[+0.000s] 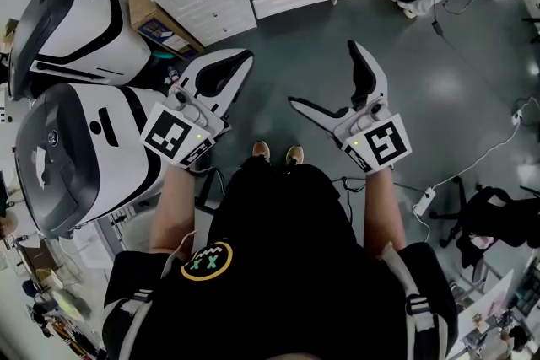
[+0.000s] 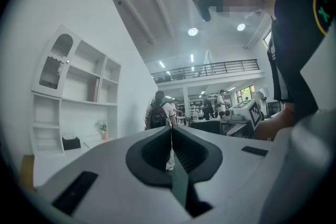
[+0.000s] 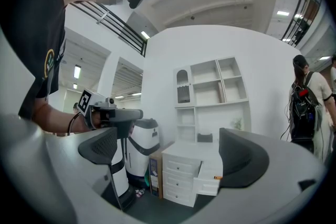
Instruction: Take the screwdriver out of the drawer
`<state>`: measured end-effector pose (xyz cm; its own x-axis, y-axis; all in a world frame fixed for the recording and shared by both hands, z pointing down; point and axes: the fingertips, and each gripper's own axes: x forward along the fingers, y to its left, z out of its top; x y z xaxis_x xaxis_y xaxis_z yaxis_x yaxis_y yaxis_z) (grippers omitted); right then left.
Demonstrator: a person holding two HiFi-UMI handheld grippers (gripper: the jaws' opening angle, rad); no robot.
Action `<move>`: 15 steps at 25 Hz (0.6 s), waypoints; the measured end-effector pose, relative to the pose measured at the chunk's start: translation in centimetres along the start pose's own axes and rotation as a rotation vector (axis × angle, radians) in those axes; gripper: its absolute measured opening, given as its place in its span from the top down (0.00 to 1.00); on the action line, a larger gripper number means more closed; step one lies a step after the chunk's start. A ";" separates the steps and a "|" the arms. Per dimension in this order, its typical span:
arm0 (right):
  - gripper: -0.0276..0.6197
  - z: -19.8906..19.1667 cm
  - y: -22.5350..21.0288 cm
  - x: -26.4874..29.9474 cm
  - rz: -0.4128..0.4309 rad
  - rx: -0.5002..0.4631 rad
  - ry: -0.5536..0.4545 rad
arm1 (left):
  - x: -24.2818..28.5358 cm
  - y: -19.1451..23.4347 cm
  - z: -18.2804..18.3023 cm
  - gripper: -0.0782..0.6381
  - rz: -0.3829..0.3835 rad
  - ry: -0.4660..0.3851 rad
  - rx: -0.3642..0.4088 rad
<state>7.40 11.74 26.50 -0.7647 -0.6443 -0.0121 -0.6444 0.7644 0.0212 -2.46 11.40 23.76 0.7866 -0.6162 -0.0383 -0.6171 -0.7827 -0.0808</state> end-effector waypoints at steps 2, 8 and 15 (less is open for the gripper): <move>0.06 0.0 -0.2 -0.7 0.003 0.000 -0.002 | 0.4 -0.6 0.0 0.86 0.004 0.002 0.004; 0.06 -0.2 -1.5 -2.1 0.009 -0.002 -0.001 | 1.5 -1.7 0.1 0.86 0.011 0.004 0.009; 0.06 -0.6 -3.2 -0.9 0.007 -0.006 -0.003 | 2.8 -0.3 -0.5 0.86 0.008 0.001 0.009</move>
<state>10.19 9.89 27.08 -0.7693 -0.6388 -0.0151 -0.6389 0.7688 0.0269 -0.10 9.88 24.19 0.7816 -0.6226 -0.0379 -0.6232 -0.7769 -0.0900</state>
